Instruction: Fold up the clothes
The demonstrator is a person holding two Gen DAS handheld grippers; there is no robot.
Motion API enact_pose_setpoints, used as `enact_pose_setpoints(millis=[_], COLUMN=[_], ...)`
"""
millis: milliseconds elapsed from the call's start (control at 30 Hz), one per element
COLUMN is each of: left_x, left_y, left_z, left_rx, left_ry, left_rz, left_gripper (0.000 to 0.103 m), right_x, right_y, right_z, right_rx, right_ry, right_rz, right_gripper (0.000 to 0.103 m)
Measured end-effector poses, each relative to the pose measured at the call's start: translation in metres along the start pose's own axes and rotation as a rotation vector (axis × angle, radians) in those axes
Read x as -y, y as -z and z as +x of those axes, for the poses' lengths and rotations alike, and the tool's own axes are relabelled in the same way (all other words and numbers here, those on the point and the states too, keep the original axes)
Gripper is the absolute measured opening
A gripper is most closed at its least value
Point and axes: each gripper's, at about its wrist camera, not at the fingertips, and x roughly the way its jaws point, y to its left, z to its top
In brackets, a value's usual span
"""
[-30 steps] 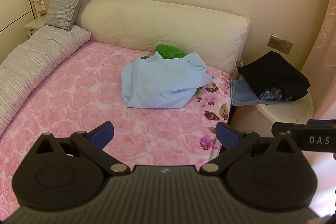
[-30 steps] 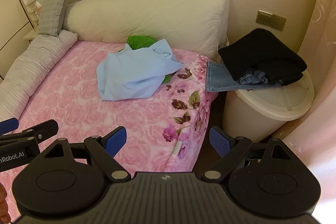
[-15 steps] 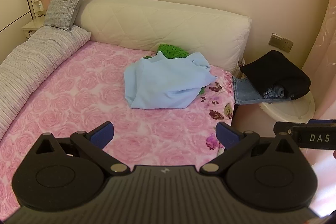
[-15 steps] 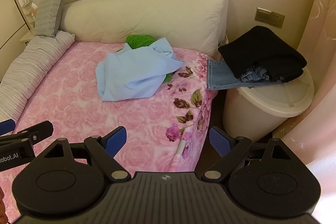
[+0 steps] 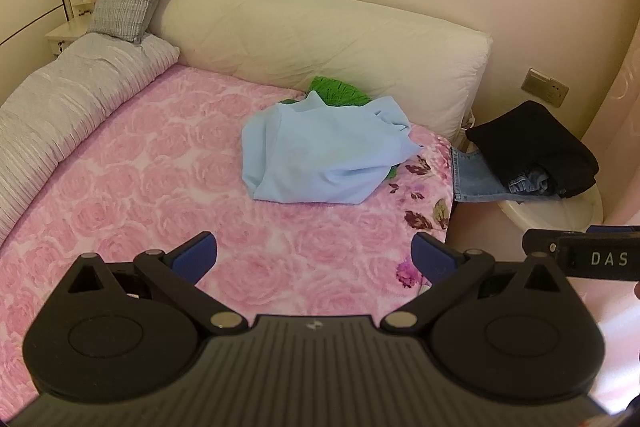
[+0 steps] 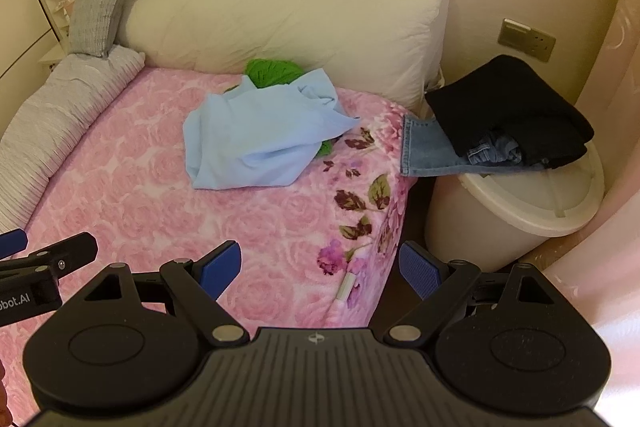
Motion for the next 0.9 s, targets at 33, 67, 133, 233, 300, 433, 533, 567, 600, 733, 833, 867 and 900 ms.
enact_pose_setpoints(millis=[33,67,133,233,300,433,533,567,600,733,833,867,900], left_x=[-0.001,-0.002,-0.005,-0.008,-0.009,-0.01,-0.01,-0.01,-0.01,-0.009,-0.007,-0.006,-0.005], left_y=[-0.001,-0.002,-0.005,-0.013,-0.019,-0.035,-0.047,-0.051,-0.054,-0.07,-0.084,-0.089,-0.094], left_z=[0.004,0.007,0.016,0.033,0.047,0.081,0.112,0.123,0.133,0.175,0.206,0.217,0.228], left_rx=[-0.004,-0.008,-0.017,-0.029,-0.039,-0.067,-0.106,-0.119,-0.133,-0.183,-0.209,-0.215,-0.223], left_ry=[0.0,-0.001,-0.004,-0.014,-0.024,-0.044,-0.048,-0.044,-0.041,-0.033,-0.035,-0.035,-0.032], left_rz=[-0.005,-0.01,-0.02,-0.034,-0.041,-0.048,-0.059,-0.065,-0.071,-0.089,-0.083,-0.081,-0.083], left_gripper=[0.102,0.102,0.102,0.102,0.102,0.102,0.102,0.102,0.102,0.102,0.102,0.102,0.102], right_x=[0.0,-0.001,-0.001,-0.001,0.001,0.005,0.012,0.014,0.017,0.024,0.03,0.032,0.035], right_y=[-0.002,-0.005,-0.011,-0.02,-0.028,-0.047,-0.062,-0.067,-0.073,-0.093,-0.107,-0.111,-0.114], right_z=[0.004,0.008,0.018,0.036,0.052,0.09,0.117,0.127,0.137,0.174,0.2,0.208,0.217], right_rx=[-0.006,-0.011,-0.024,-0.049,-0.07,-0.123,-0.159,-0.17,-0.181,-0.217,-0.239,-0.249,-0.259], right_ry=[0.001,0.001,0.001,-0.003,-0.01,-0.023,-0.034,-0.04,-0.045,-0.063,-0.073,-0.075,-0.077], right_rz=[-0.004,-0.008,-0.016,-0.027,-0.033,-0.041,-0.038,-0.036,-0.032,-0.03,-0.036,-0.028,-0.02], right_gripper=[0.089,0.089,0.089,0.089,0.089,0.089,0.089,0.089,0.089,0.089,0.089,0.089,0.089])
